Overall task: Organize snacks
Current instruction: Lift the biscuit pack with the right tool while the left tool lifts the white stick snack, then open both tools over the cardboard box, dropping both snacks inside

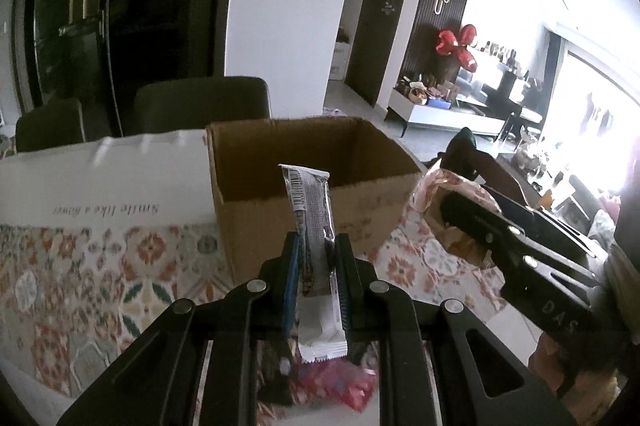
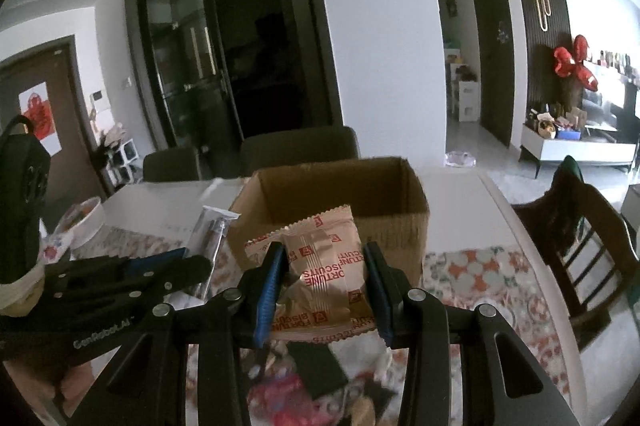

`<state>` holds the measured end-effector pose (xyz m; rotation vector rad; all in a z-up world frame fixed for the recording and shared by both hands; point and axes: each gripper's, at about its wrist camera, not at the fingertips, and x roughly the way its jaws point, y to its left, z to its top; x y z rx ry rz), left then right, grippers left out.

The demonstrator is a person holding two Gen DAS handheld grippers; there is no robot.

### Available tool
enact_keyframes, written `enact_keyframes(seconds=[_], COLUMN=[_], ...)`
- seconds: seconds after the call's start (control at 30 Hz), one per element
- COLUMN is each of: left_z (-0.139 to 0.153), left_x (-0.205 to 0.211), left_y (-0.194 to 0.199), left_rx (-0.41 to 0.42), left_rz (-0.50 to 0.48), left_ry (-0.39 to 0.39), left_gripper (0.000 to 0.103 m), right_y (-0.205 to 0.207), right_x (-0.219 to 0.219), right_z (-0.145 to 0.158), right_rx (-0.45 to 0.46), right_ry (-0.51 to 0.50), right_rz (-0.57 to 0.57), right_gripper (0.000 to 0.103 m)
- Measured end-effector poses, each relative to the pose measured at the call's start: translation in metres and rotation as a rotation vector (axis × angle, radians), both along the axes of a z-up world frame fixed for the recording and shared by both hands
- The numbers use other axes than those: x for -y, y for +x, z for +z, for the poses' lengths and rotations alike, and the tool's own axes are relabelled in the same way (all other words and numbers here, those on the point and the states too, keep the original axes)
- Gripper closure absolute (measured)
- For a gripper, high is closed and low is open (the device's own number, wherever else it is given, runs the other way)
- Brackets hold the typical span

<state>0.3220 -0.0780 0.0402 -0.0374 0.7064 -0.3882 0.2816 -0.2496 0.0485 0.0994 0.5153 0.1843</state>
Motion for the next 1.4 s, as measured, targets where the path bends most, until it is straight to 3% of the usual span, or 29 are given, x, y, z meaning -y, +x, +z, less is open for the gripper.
enact_keyframes(seconds=[0.13, 0.47, 0.73, 0.83, 0.9, 0.97, 1.07, 1.4], left_z=[0.005, 0.001, -0.004, -0.004, -0.001, 0.001, 0.006, 0.015], left_x=[0.002, 0.009, 0.020, 0.022, 0.020, 0.017, 0.012, -0.006], left_y=[0.027, 0.094, 0.139, 0.149, 0.149, 0.145, 0.129, 0.064], left_rx=[-0.004, -0.052, -0.084, -0.082, -0.064, -0.046, -0.013, 0.041], left_rz=[-0.012, -0.061, -0.074, -0.056, -0.039, -0.035, -0.029, -0.020], left_ry=[0.002, 0.001, 0.019, 0.026, 0.030, 0.041, 0.067, 0.113], left_gripper=[0.085, 0.085, 0.084, 0.079, 0.063, 0.060, 0.053, 0.049], right_y=[0.030, 0.108, 0.143, 0.149, 0.150, 0.148, 0.141, 0.086], right_x=[0.000, 0.001, 0.002, 0.005, 0.006, 0.008, 0.007, -0.006], right_z=[0.006, 0.002, -0.007, -0.010, -0.012, -0.012, -0.009, 0.001], right_rx=[0.013, -0.050, -0.100, -0.118, -0.129, -0.135, -0.129, -0.070], right_ry=[0.001, -0.015, -0.044, -0.040, -0.041, -0.036, -0.036, -0.033], right_rz=[-0.015, -0.046, -0.064, -0.077, -0.094, -0.108, -0.107, -0.052], right_gripper=[0.062, 0.062, 0.061, 0.060, 0.055, 0.045, 0.042, 0.041])
